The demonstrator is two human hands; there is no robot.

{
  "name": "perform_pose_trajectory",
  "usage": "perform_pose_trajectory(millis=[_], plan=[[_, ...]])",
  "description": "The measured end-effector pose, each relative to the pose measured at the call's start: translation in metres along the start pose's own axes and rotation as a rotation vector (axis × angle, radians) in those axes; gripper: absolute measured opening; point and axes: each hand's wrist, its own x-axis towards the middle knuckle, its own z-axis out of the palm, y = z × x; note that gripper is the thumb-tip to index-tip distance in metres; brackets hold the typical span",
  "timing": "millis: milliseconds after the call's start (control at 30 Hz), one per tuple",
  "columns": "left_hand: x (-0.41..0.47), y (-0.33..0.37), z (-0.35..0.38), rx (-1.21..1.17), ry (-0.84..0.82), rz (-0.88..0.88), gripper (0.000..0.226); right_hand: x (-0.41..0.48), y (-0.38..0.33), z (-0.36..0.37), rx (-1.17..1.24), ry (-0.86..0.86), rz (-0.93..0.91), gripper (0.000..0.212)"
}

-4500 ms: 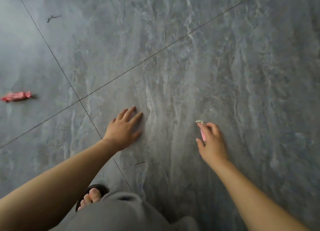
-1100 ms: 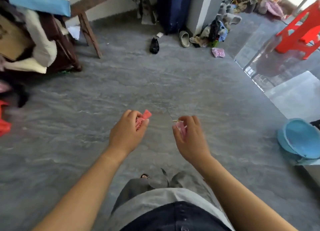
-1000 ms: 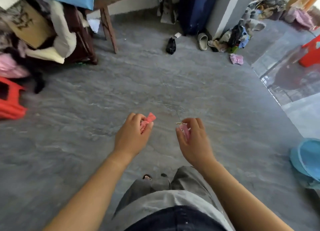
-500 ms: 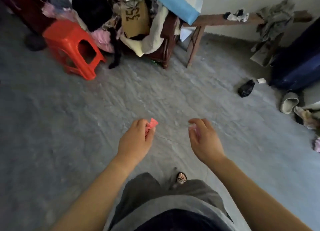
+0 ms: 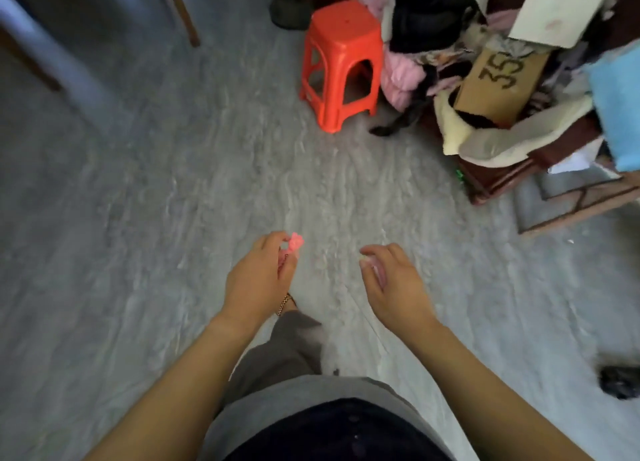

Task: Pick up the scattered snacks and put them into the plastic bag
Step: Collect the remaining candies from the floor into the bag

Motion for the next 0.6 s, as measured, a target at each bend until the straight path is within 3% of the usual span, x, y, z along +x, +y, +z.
perform_pose_trajectory(millis=[333, 600], plan=[[0.177, -0.100, -0.112, 0.025, 0.199, -0.202, 0.030, 0.251, -0.137, 0.052, 0.009, -0.131, -0.261, 0.025], [0.336, -0.149, -0.161, -0.037, 0.278, -0.327, 0.028, 0.434, -0.181, 0.094, 0.015, -0.211, -0.301, 0.021]])
